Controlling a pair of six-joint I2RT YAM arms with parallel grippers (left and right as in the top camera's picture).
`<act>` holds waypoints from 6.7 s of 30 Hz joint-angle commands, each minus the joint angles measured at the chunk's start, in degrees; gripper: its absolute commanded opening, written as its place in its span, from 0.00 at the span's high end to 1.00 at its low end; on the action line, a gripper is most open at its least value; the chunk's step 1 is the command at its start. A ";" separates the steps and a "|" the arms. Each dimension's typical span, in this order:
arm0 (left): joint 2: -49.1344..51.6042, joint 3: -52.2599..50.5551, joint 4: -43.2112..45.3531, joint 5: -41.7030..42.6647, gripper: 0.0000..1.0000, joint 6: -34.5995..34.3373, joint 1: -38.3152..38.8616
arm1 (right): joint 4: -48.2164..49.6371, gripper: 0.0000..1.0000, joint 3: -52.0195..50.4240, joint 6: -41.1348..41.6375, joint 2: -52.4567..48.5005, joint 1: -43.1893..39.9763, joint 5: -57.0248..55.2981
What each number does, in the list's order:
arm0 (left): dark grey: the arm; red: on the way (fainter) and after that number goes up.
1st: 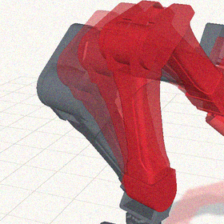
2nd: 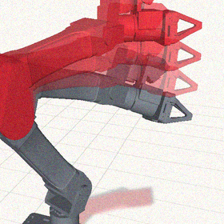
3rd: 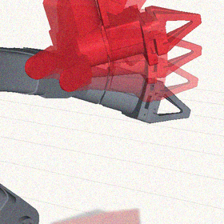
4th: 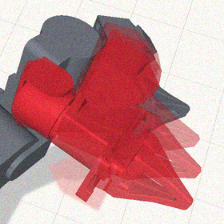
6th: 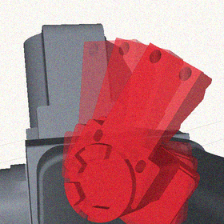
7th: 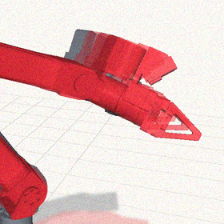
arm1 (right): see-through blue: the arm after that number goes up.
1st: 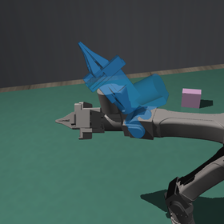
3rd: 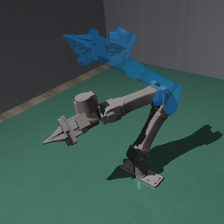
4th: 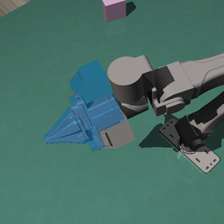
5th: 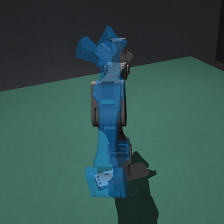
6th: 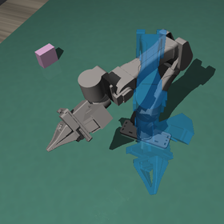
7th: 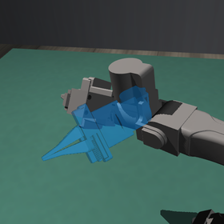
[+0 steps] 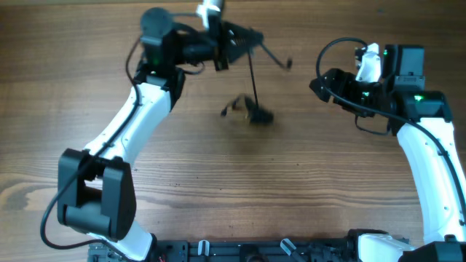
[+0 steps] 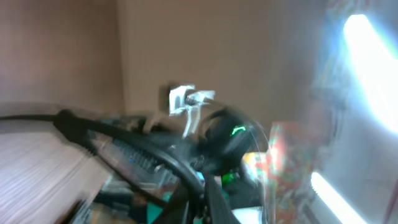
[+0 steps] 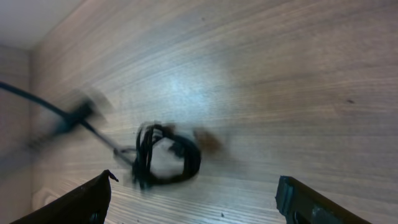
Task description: Untangle cables
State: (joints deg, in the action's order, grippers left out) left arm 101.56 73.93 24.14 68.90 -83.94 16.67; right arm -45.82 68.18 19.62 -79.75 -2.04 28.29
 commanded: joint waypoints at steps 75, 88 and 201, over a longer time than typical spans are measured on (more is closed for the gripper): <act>7.19 -12.39 -53.11 -49.59 0.96 32.04 10.40 | -4.04 0.11 0.70 1.42 -8.55 19.45 -1.18; 3.54 -2.56 -53.05 -16.55 0.96 -10.99 -0.70 | -1.44 0.12 1.99 -1.60 -4.20 19.45 5.75; 3.54 -2.56 -43.23 -23.82 0.78 50.73 6.71 | -2.16 0.95 1.51 4.42 5.81 9.51 3.67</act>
State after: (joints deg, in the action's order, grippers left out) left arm 106.26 70.89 -16.40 50.37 -33.71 22.41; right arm -47.44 68.95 25.21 -73.67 7.55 33.32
